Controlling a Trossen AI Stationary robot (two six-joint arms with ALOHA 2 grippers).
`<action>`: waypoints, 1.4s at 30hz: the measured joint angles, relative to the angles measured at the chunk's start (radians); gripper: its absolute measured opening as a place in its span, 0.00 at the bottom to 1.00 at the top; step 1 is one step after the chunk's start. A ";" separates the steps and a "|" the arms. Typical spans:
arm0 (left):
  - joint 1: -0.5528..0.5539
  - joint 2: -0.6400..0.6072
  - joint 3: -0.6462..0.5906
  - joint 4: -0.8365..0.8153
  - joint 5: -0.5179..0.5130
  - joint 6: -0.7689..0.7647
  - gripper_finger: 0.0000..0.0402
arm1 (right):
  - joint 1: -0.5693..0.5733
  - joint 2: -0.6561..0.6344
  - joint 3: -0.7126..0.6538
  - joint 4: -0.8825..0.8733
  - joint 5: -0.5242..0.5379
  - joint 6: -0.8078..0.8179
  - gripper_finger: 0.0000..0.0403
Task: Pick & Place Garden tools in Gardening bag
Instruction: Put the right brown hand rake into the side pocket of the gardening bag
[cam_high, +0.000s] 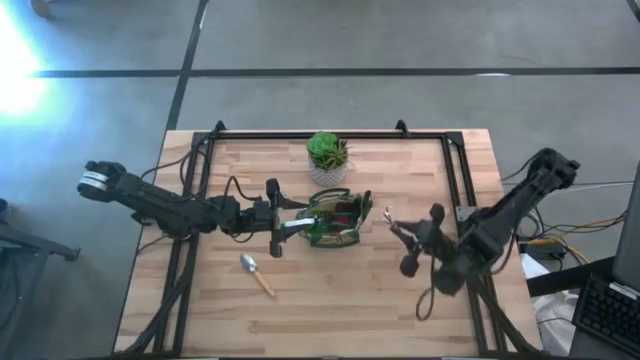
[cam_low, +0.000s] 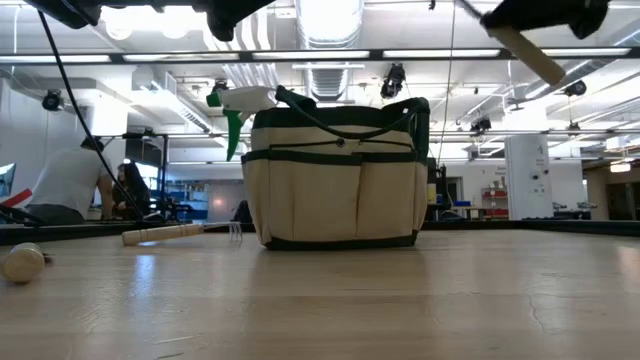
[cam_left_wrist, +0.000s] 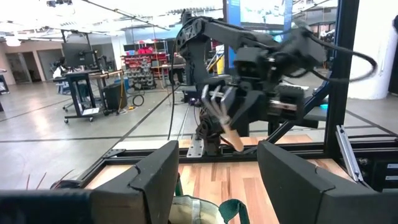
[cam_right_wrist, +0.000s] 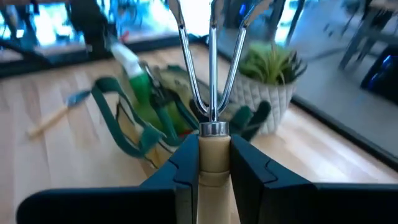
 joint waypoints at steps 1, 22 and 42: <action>0.000 0.000 0.000 0.000 0.000 0.000 0.55 | 0.021 0.026 -0.001 0.017 0.042 0.019 0.12; 0.000 -0.002 0.000 0.002 0.000 0.000 0.55 | 0.063 0.496 0.001 0.218 0.364 0.286 0.12; 0.000 -0.002 0.002 0.003 0.000 0.000 0.55 | -0.027 0.574 0.003 0.292 0.371 0.377 0.12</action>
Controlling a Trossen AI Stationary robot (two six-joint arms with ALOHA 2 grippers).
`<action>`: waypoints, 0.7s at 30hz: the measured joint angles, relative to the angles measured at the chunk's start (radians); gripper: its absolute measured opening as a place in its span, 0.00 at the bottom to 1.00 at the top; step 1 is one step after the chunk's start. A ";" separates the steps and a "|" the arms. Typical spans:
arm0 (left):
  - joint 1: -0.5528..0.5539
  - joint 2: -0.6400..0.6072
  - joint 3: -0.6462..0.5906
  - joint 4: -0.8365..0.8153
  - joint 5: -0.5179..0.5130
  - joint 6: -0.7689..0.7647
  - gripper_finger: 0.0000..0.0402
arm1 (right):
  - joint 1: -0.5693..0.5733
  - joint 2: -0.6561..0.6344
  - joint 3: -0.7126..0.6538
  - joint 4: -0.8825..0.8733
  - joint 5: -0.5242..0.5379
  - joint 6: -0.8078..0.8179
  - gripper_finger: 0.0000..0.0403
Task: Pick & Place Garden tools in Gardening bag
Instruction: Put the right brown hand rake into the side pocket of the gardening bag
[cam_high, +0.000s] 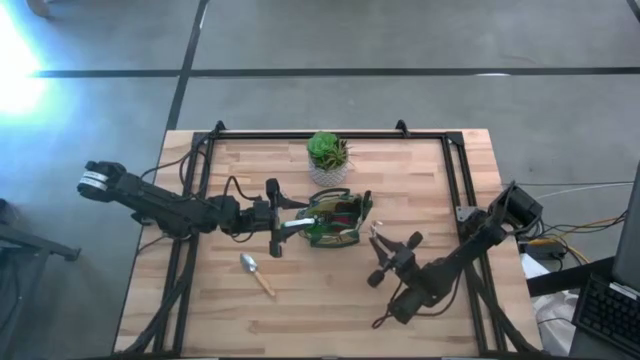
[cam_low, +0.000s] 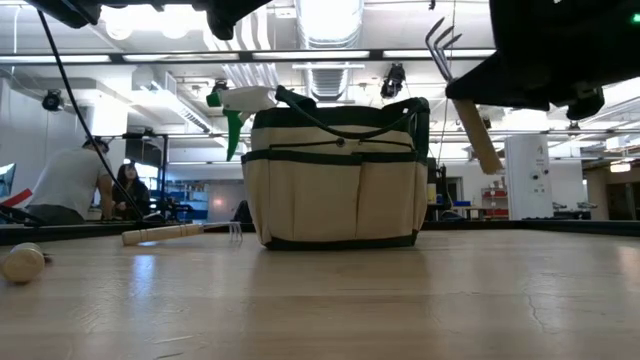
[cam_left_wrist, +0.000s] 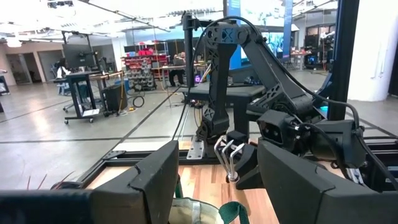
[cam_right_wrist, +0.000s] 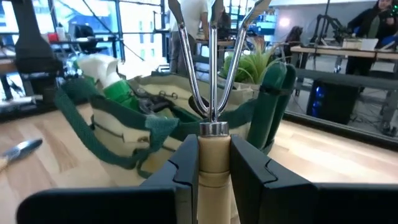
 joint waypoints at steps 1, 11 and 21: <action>0.000 0.000 0.000 0.000 0.000 0.000 0.55 | 0.000 0.000 0.000 0.010 0.010 -0.003 0.12; 0.000 0.000 0.000 -0.008 -0.030 0.025 0.55 | -0.029 0.007 0.000 0.062 0.041 -0.006 0.12; 0.000 -0.085 0.061 -0.478 -0.331 -0.098 0.48 | -0.023 0.000 0.000 0.062 0.019 -0.078 0.12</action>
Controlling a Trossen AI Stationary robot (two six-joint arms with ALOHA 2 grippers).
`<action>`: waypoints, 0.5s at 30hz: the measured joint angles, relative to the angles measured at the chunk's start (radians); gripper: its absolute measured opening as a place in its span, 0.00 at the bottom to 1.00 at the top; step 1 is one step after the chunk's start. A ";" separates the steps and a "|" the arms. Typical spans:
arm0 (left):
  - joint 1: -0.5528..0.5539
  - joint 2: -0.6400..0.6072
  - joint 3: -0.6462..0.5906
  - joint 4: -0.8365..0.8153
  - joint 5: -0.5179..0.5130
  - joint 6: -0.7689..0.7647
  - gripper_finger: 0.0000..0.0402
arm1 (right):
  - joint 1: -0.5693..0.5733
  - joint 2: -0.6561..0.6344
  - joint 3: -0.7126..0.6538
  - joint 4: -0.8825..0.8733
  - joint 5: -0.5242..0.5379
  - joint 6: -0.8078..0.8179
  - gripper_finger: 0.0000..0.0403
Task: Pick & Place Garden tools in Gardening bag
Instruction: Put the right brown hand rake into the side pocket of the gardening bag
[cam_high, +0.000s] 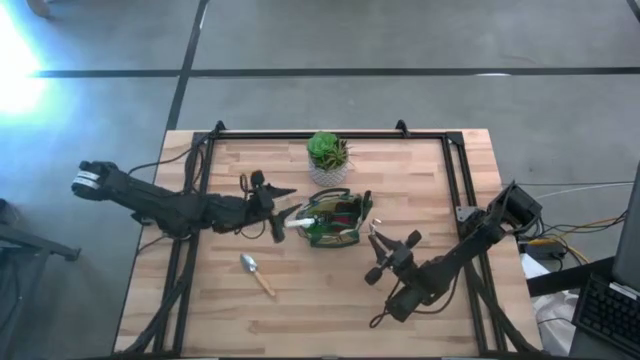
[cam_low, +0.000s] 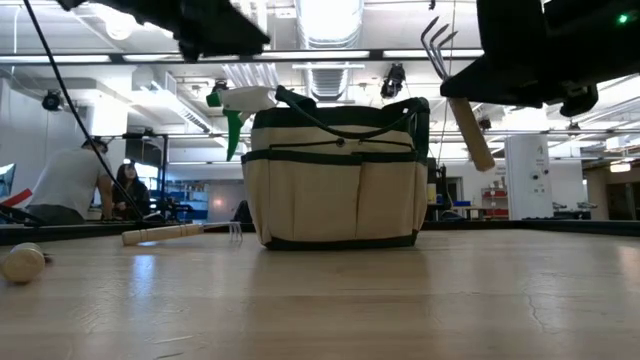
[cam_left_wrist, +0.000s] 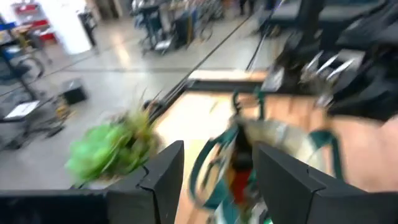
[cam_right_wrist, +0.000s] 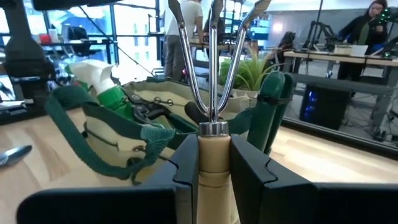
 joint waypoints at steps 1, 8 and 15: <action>0.000 -0.007 0.001 -0.041 -0.016 -0.010 0.47 | 0.000 -0.001 0.000 0.000 -0.002 -0.005 0.12; 0.047 -0.030 -0.003 -0.314 -0.081 -0.124 0.43 | 0.000 -0.021 0.005 0.000 -0.013 -0.060 0.12; 0.176 -0.016 -0.020 -0.396 0.002 -0.156 0.42 | 0.000 -0.022 0.005 -0.001 -0.016 -0.063 0.12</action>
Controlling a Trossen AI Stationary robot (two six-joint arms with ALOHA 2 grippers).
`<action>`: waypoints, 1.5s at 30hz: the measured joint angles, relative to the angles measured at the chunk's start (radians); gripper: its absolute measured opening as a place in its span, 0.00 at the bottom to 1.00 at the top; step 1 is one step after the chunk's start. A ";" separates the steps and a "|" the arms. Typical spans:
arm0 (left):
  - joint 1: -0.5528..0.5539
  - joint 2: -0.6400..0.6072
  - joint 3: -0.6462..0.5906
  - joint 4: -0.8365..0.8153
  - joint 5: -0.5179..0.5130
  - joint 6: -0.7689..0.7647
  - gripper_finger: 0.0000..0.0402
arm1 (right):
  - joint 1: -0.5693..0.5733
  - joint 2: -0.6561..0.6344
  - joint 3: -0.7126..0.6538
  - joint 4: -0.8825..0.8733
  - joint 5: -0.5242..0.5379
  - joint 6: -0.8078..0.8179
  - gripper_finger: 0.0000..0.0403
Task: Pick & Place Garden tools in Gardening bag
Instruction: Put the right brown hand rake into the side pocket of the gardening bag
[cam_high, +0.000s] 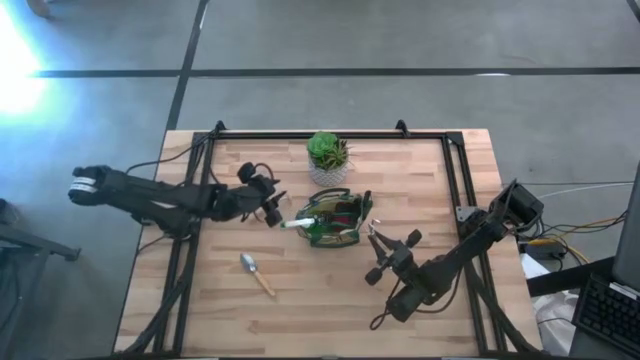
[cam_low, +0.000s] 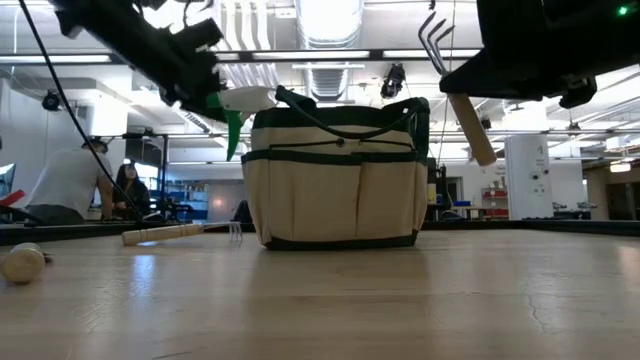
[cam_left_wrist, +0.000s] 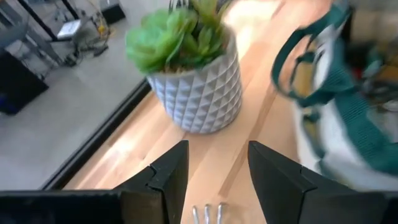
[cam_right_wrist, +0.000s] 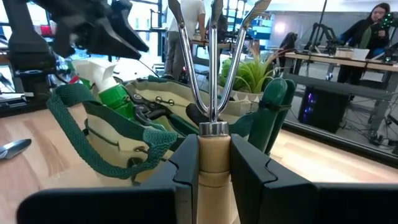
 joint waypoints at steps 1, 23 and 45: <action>0.017 0.003 -0.009 0.004 0.011 0.005 0.42 | 0.000 0.000 0.000 -0.001 0.000 -0.001 0.12; 0.178 0.143 -0.299 0.564 0.365 0.175 0.42 | -0.004 0.000 0.000 -0.003 -0.013 -0.019 0.12; 0.204 0.448 -0.217 0.787 0.568 0.175 0.42 | -0.004 0.000 0.000 -0.003 -0.014 -0.026 0.12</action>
